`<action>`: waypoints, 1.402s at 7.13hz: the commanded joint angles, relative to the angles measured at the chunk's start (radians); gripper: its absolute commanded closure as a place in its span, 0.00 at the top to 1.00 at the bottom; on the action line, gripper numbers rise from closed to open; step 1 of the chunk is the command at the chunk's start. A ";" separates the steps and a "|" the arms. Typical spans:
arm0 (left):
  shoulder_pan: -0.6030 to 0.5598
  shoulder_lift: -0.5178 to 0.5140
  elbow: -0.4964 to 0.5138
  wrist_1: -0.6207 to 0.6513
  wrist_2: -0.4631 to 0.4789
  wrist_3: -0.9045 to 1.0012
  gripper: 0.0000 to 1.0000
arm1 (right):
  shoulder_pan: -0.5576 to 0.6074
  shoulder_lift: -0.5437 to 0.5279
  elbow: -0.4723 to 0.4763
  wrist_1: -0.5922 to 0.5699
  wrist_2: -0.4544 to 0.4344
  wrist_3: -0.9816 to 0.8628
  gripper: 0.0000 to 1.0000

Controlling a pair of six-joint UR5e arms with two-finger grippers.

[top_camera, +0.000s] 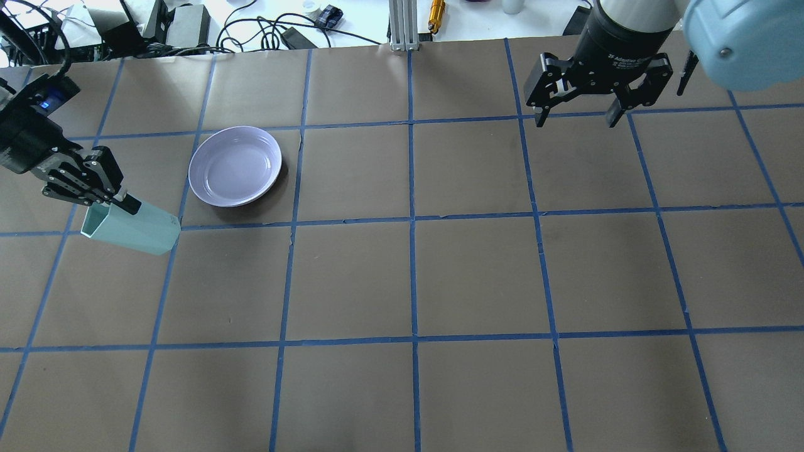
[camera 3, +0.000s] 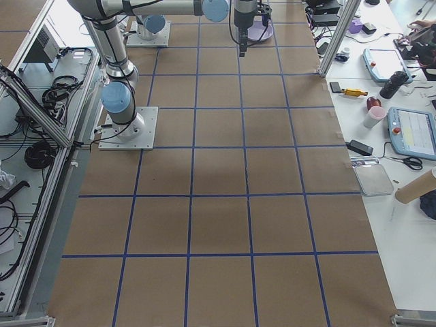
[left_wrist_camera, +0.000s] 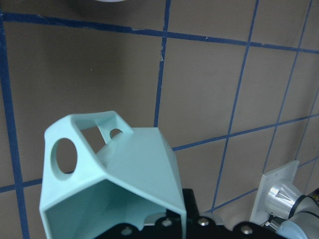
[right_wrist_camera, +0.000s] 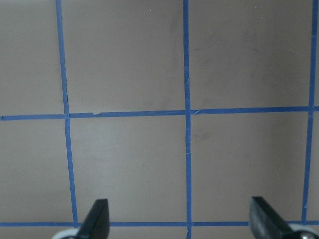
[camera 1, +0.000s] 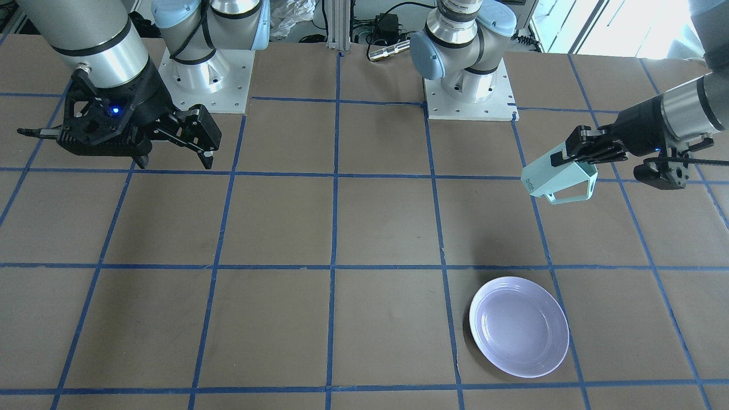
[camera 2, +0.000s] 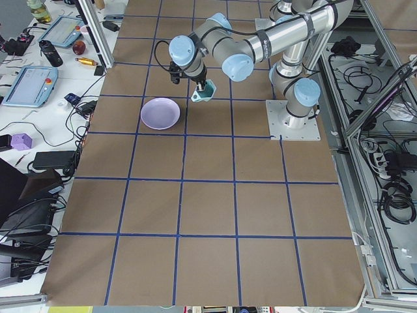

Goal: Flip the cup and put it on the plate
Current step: 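Lift the cup with the left gripper and carry it toward the plate, then rotate the cup upright and lower it onto the white plate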

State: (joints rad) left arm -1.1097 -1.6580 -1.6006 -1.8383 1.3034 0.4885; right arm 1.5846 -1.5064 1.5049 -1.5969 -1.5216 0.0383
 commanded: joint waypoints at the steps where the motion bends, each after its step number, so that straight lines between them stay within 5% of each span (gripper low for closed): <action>1: -0.111 0.000 -0.001 0.132 0.046 -0.109 0.00 | 0.000 0.000 0.000 0.000 0.000 0.000 1.00; 3: -0.209 -0.028 -0.001 0.252 0.216 -0.131 0.00 | 0.000 0.000 0.000 0.000 0.000 -0.002 1.00; 10: -0.344 -0.187 0.004 0.493 0.356 0.088 0.00 | 0.000 0.000 0.000 0.000 0.000 0.000 1.00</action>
State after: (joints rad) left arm -1.4493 -1.8083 -1.5983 -1.3988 1.6330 0.5216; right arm 1.5846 -1.5064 1.5060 -1.5969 -1.5217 0.0383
